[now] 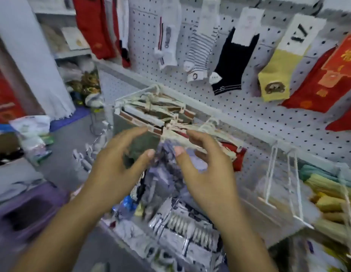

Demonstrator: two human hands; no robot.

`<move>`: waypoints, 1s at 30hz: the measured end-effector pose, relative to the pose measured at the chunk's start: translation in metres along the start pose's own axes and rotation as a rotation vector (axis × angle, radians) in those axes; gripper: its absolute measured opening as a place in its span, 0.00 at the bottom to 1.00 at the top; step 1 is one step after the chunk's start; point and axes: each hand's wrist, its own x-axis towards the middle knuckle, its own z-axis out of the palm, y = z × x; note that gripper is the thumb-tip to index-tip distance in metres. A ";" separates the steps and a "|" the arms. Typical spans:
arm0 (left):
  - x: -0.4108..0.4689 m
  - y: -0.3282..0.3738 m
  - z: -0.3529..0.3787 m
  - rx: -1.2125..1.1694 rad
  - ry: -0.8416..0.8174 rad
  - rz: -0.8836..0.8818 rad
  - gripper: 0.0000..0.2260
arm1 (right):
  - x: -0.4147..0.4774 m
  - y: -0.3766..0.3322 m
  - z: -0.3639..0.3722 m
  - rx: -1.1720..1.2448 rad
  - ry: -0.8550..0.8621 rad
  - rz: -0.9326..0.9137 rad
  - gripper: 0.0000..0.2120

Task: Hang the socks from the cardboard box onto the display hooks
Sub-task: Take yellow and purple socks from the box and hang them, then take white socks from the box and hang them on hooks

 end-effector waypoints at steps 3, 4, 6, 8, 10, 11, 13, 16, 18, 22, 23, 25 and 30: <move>-0.044 -0.043 -0.025 0.069 0.017 -0.126 0.20 | -0.023 0.015 0.057 -0.013 -0.210 0.043 0.21; -0.057 -0.057 -0.034 0.093 0.017 -0.169 0.21 | -0.030 0.020 0.078 -0.023 -0.258 0.042 0.21; -0.084 -0.089 -0.055 0.157 0.027 -0.244 0.20 | -0.040 0.029 0.120 -0.030 -0.334 0.053 0.18; -0.109 -0.124 -0.080 0.209 0.035 -0.326 0.21 | -0.046 0.036 0.164 -0.043 -0.422 0.076 0.16; -0.131 -0.156 -0.108 0.270 0.016 -0.411 0.25 | -0.049 0.040 0.206 -0.081 -0.521 0.087 0.18; -0.140 -0.171 -0.124 0.301 0.014 -0.455 0.26 | -0.048 0.039 0.227 -0.104 -0.576 0.090 0.19; -0.155 -0.197 -0.158 0.345 0.025 -0.551 0.30 | -0.045 0.031 0.269 -0.126 -0.682 0.102 0.21; -0.170 -0.233 -0.206 0.383 0.032 -0.660 0.33 | -0.036 0.017 0.334 -0.102 -0.750 0.128 0.20; -0.175 -0.253 -0.237 0.402 0.043 -0.708 0.34 | -0.028 0.012 0.377 -0.105 -0.757 0.095 0.21; -0.179 -0.281 -0.301 0.448 0.144 -0.808 0.33 | -0.004 -0.013 0.460 -0.088 -0.851 0.107 0.19; -0.177 -0.287 -0.317 0.443 0.171 -0.836 0.31 | 0.004 -0.019 0.478 -0.080 -0.859 0.100 0.19; -0.171 -0.297 -0.344 0.445 0.205 -0.869 0.30 | 0.021 -0.034 0.509 -0.063 -0.878 0.081 0.16; -0.150 -0.344 -0.385 0.458 0.245 -0.900 0.28 | 0.063 -0.052 0.577 -0.097 -0.955 0.037 0.15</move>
